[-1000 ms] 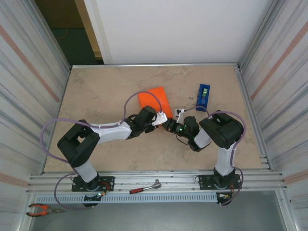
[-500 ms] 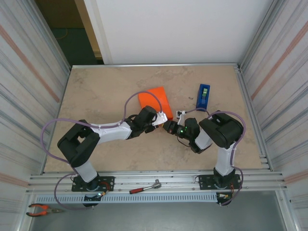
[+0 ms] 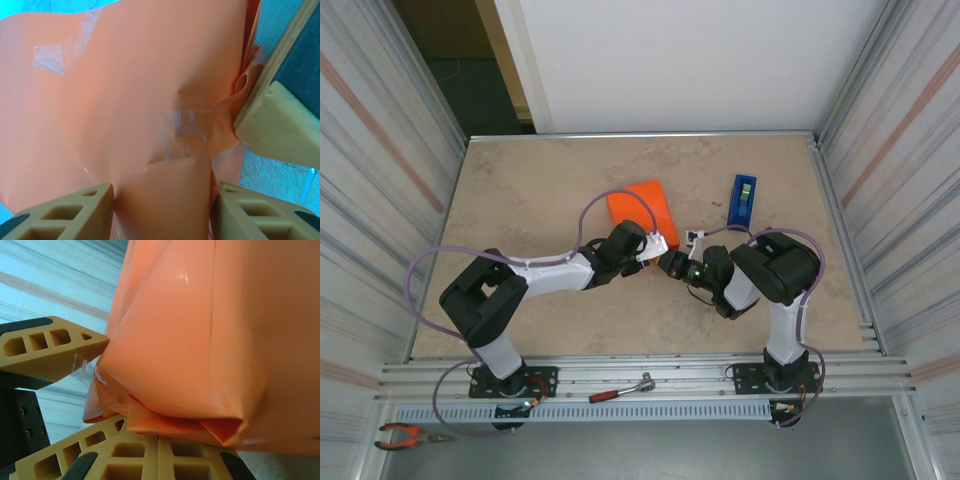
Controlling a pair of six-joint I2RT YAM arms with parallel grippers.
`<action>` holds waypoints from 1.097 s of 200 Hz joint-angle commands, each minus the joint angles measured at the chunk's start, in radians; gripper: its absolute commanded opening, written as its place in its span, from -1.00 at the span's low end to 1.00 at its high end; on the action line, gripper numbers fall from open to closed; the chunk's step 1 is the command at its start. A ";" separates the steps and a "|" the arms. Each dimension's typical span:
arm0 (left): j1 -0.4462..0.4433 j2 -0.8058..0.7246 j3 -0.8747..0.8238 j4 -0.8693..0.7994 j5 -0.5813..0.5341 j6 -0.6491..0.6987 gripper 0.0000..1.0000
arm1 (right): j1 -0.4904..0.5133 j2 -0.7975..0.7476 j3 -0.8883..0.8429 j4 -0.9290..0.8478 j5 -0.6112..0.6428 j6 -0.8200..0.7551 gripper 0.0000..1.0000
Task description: Wrap the gift box in paper
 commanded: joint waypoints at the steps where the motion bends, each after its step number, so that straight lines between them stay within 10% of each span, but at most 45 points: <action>1: -0.018 0.036 0.000 -0.071 0.044 0.003 0.03 | -0.002 -0.025 -0.025 -0.021 0.004 -0.002 -1.00; 219: 0.000 -0.004 -0.009 -0.061 0.064 -0.021 0.03 | -0.013 -0.116 -0.040 -0.093 0.004 -0.010 -1.00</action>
